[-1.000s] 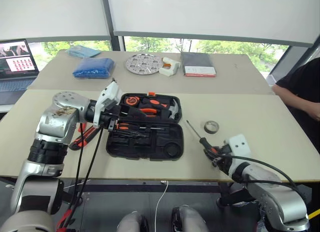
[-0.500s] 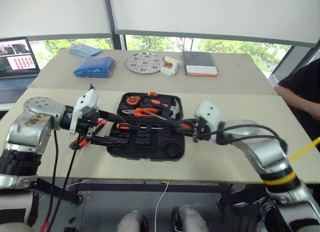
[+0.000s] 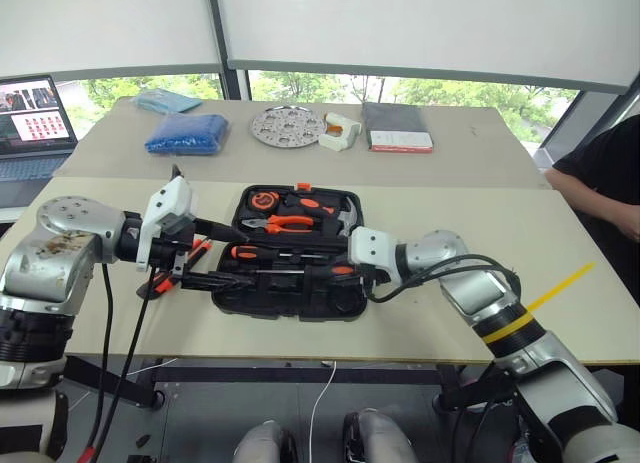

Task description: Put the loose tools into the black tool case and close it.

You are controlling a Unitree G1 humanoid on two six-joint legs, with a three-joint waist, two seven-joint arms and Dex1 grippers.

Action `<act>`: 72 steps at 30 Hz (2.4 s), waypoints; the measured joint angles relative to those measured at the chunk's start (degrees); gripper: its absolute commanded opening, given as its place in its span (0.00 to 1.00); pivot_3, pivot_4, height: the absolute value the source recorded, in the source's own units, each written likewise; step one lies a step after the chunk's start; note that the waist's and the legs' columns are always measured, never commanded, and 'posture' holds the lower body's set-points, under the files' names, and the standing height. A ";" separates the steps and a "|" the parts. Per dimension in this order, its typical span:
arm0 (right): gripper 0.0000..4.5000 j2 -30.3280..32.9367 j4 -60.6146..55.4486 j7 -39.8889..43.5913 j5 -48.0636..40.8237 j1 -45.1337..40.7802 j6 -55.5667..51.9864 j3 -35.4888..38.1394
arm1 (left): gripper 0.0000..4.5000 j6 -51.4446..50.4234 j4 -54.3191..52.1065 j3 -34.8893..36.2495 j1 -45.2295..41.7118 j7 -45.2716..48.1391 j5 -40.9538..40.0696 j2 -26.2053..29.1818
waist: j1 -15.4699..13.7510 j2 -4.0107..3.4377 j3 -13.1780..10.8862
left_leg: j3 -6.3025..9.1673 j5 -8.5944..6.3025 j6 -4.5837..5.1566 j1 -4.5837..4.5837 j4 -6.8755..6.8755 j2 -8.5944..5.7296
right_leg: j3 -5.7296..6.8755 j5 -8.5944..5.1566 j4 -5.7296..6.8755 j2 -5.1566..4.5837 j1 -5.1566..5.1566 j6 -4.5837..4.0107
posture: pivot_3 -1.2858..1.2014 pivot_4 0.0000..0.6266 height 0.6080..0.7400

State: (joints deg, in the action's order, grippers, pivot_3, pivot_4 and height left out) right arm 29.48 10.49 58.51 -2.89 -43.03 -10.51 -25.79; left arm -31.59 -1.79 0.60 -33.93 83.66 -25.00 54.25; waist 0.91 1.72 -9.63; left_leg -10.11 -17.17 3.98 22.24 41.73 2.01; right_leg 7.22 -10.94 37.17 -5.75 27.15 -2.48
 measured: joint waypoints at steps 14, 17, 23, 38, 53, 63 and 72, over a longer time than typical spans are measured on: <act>0.67 -0.79 4.08 1.22 1.66 -1.10 0.42 3.28 | 1.00 0.43 0.26 -0.10 -0.04 -1.52 -0.08 -0.40 | 0.03 -0.01 0.00 | 0.00 0.00 0.00 0.01 0.00 0.00 | 0.01 0.00 -0.01 0.00 0.00 -0.01 | 0.52 0.24 0.84; 0.89 -1.15 3.92 1.42 1.59 -1.10 0.23 4.06 | 1.00 0.48 0.38 -0.29 -0.32 -1.56 -0.06 -0.61 | 0.03 -0.01 -0.01 | 0.00 0.00 0.00 0.01 0.00 0.00 | 0.01 0.00 -0.01 0.01 0.00 -0.02 | 0.52 0.24 0.84; 0.65 -5.05 1.84 0.95 -0.51 -1.88 -4.07 5.60 | 1.00 0.87 0.75 -0.57 -1.74 -1.56 0.05 -0.84 | 0.18 -0.01 -0.01 | 0.00 0.00 -0.02 0.00 -0.01 0.03 | 0.00 0.01 0.00 0.04 0.00 -0.04 | 0.52 0.24 0.84; 0.00 -7.90 6.60 0.08 5.55 -3.13 -0.73 1.62 | 1.00 1.64 2.23 -0.84 -1.73 -2.02 0.25 -1.72 | 0.24 -0.04 0.00 | -0.01 0.00 -0.02 -0.04 -0.01 0.01 | 0.00 0.00 0.01 0.06 -0.01 -0.03 | 0.52 0.24 0.84; 0.17 -10.37 -0.36 2.51 -2.78 -1.49 -12.53 7.08 | 1.00 1.61 2.24 0.89 1.68 -4.72 0.24 -1.55 | 0.37 -0.06 0.00 | 0.00 0.09 -0.16 -0.03 -0.01 0.03 | -0.05 -0.10 0.49 -0.37 0.20 -0.37 | 0.52 0.24 0.84; 0.94 -0.99 -23.79 4.07 -22.40 3.24 -32.85 21.50 | 1.00 -8.56 -9.24 33.47 31.78 -26.42 -0.73 -3.47 | 0.70 -0.04 -0.01 | 0.15 0.07 -0.18 -0.11 -0.59 0.05 | 0.00 -0.13 -0.05 -0.51 0.17 -0.31 | 0.52 0.24 0.84; 0.99 1.65 -30.04 2.05 -27.67 6.23 -34.92 23.06 | 1.00 -18.83 -10.93 44.25 40.93 -38.30 0.20 -6.17 | -1.58 -0.05 -0.02 | 0.20 -0.19 -0.92 -0.26 -0.78 0.01 | 0.17 -0.09 -0.06 -0.68 0.04 -0.26 | 0.52 0.24 0.84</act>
State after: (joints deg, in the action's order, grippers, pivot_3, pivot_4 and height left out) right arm 31.13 -19.55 60.55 -30.57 -36.80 -45.43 -2.73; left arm -50.42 -12.71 44.85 7.00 45.37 -24.80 48.08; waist -0.67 1.68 -9.64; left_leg -9.91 -17.36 3.05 21.98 40.95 2.02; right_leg 7.40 -11.03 37.10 -6.44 27.20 -2.73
